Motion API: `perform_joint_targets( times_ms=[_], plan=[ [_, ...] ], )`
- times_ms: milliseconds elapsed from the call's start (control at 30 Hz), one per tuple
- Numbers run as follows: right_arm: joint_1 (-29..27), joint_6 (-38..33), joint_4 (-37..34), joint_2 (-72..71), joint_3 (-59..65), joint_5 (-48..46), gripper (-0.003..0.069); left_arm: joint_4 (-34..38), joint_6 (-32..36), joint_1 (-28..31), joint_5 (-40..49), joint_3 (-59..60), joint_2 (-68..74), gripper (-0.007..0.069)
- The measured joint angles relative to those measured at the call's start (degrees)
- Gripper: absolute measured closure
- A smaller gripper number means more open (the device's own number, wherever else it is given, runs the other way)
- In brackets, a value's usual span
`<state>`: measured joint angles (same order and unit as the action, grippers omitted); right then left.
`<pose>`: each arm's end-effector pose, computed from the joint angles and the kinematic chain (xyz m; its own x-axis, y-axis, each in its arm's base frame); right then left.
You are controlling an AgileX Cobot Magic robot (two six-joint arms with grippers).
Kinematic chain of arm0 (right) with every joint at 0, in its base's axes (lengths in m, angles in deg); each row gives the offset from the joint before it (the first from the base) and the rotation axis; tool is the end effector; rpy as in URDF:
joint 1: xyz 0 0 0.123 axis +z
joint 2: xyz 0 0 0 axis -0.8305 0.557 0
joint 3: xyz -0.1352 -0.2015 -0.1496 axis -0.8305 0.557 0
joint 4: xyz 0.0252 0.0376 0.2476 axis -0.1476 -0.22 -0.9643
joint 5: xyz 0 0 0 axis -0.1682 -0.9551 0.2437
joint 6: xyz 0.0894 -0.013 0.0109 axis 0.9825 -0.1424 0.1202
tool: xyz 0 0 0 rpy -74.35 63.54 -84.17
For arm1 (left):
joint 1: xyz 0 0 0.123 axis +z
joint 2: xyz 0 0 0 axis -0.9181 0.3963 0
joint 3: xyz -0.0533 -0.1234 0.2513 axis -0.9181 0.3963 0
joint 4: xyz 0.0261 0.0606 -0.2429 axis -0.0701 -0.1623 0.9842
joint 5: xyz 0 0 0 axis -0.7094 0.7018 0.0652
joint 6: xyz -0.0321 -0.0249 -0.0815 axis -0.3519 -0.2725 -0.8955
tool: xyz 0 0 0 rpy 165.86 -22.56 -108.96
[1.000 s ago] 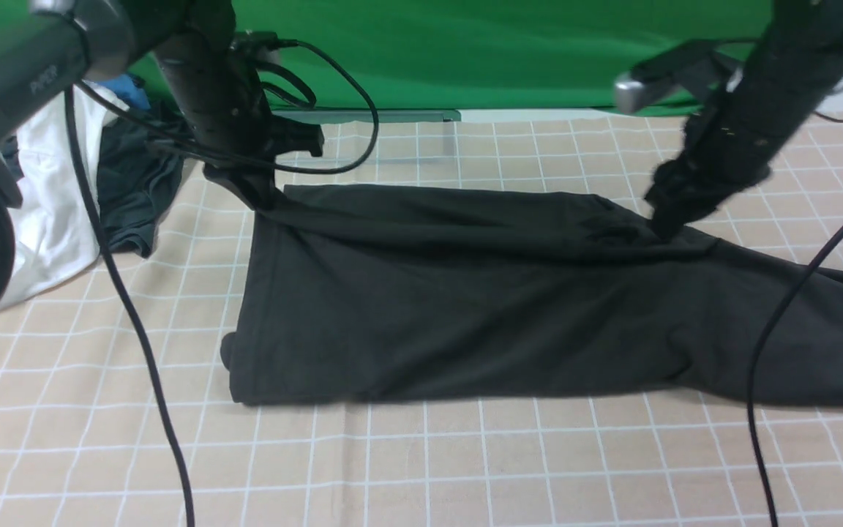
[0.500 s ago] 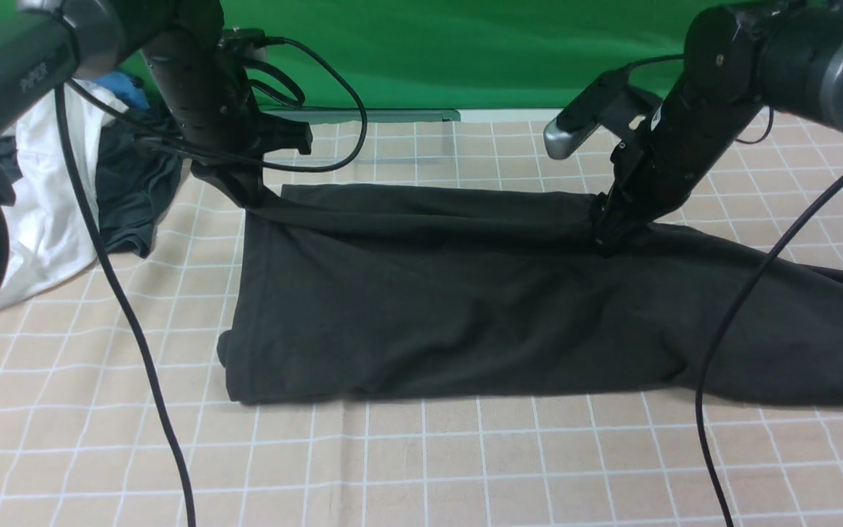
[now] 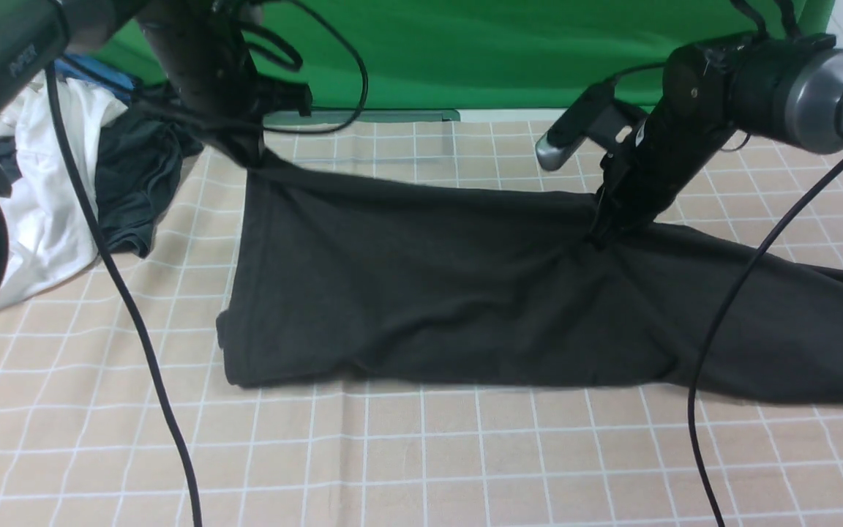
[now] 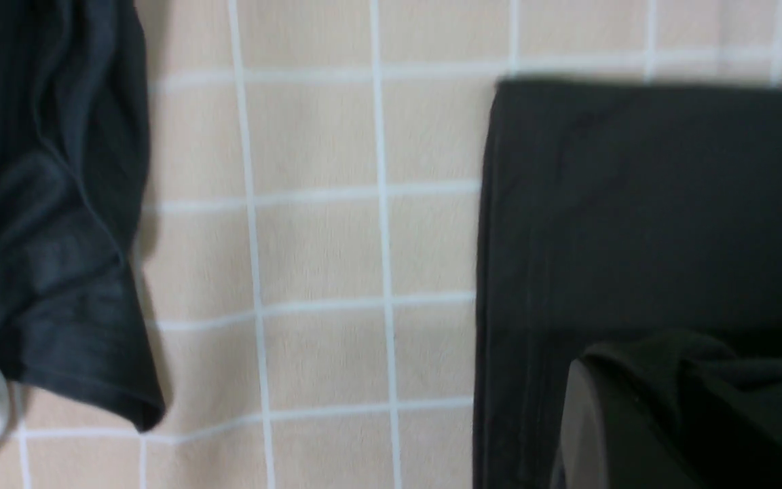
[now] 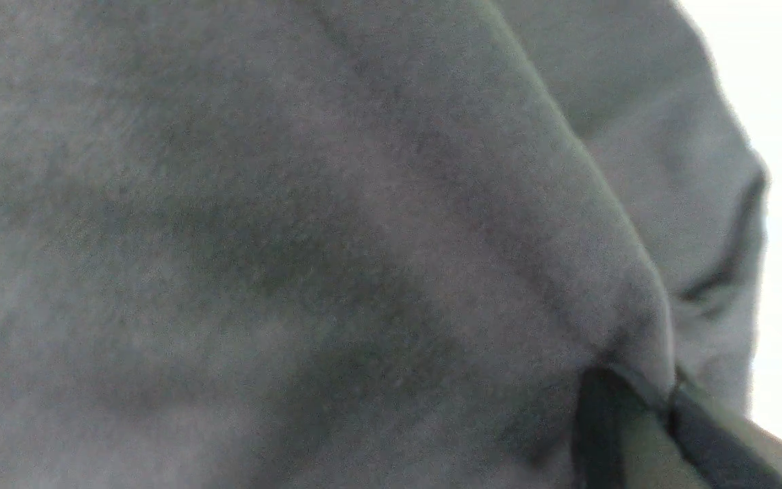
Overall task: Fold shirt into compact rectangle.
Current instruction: 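Fold the black garment in half by bringing its near edge over to the far edge, then pull the folded dark garment lengthwise by its ends to straighten it flat on the table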
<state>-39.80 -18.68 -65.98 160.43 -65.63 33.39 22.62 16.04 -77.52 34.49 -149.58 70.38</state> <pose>0.4436 0.1291 0.1980 -0.5965 -0.7078 -0.3785 -0.6768 0.6970 -0.2367 0.4637 -0.0904 0.2673 -0.9429 0.0690 -0.3258 0.0905 0.9946 -0.0511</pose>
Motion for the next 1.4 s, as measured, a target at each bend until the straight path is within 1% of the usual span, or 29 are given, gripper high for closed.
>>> perform_joint_targets(
  times_ms=[200, 433, 533, 567, 633, 700, 733, 767, 800, 867, 900, 967, 1000, 1067, 1100, 1133, 1167, 1200, 1233, 1333, 1400],
  plan=[
    [0.0, 0.0, 0.6, -1.3, -3.3, 2.5, 0.0605, -1.9, -0.2, 0.2, -0.3, -1.8, 0.2, 0.0589],
    [0.0, 0.3, 0.7, 1.0, -3.7, 9.3, 0.0605, -4.0, -0.9, 0.5, -5.9, -1.8, 3.5, 0.0589],
    [0.0, 1.5, 0.7, 3.0, -3.7, 11.2, 0.0585, -3.9, -0.6, 0.5, -8.5, -1.8, 5.1, 0.0587],
    [0.0, 1.9, 0.7, 3.6, -3.7, 11.7, 0.0563, -3.9, -0.5, 0.5, -9.3, -1.8, 5.5, 0.0585],
    [0.0, 3.1, 0.7, 4.0, -3.7, 12.5, 0.0484, -3.9, -0.3, 0.5, -10.9, -1.8, 5.9, 0.0565],
    [0.0, 4.7, 0.7, 4.0, -4.1, 12.0, 0.0379, -3.9, -0.2, 0.5, -12.4, -1.8, 6.0, 0.0524],
    [0.0, 4.9, 0.8, 3.9, -4.4, 11.6, 0.0358, -4.0, -0.1, 0.5, -12.8, -1.9, 6.0, 0.05],
    [0.0, 5.5, 1.4, 3.5, -5.0, 9.9, 0.0305, -4.1, 0.0, 0.5, -12.9, -2.1, 6.0, 0.047],
    [0.0, 6.7, 2.4, 2.7, -5.6, 7.9, 0.0272, -4.3, 0.1, 0.5, -12.5, -2.5, 5.8, 0.0433],
    [0.0, 9.5, 4.1, 0.9, -6.7, 4.5, 0.026, -4.4, 0.2, 0.5, -11.1, -3.7, 5.3, 0.0385],
    [-0.1, 10.9, 4.8, -0.2, -7.0, 2.8, 0.0264, -4.4, 0.6, 0.5, -9.9, -4.4, 4.9, 0.0375],
    [-0.8, 12.9, 5.6, -3.0, -7.4, -1.1, 0.0299, -3.6, 2.4, 0.5, -7.4, -5.3, 3.8, 0.0372],
    [-1.8, 13.8, 5.8, -5.3, -7.6, -4.0, 0.0349, -2.0, 4.4, 0.5, -4.7, -5.8, 2.6, 0.0386],
    [-4.1, 15.2, 5.8, -7.9, -7.8, -9.3, 0.0481, 0.8, 7.2, 0.3, -1.8, -5.9, 1.0, 0.0453],
    [-5.0, 15.7, 5.8, -8.6, -7.8, -10.9, 0.0522, 1.3, 7.9, 0.1, -1.4, -5.9, 0.5, 0.048],
    [-7.5, 17.3, 5.8, -9.9, -7.8, -14.7, 0.0582, 2.3, 8.6, -0.3, -1.1, -5.0, -0.6, 0.0536],
    [-9.6, 18.3, 5.8, -10.4, -7.8, -16.9, 0.0601, 2.6, 9.1, -0.8, -1.0, -4.0, -1.5, 0.0569],
    [-10.9, 18.7, 5.8, -10.8, -7.7, -19.1, 0.0613, 2.9, 9.2, -1.2, -0.9, -2.7, -2.2, 0.0582],
    [-13.5, 19.5, 5.9, -11.0, -7.5, -21.6, 0.0617, 3.1, 9.3, -2.2, -0.9, -0.2, -3.7, 0.0603],
    [-19.3, 21.5, 5.3, -11.7, -5.0, -24.7, 0.062, 3.6, 9.3, -4.1, -0.9, 6.6, -6.1, 0.061],
    [-23.0, 22.8, 4.1, -12.0, -2.2, -25.5, 0.0619, 3.8, 9.1, -5.7, -0.8, 13.2, -8.0, 0.061]
  ],
)
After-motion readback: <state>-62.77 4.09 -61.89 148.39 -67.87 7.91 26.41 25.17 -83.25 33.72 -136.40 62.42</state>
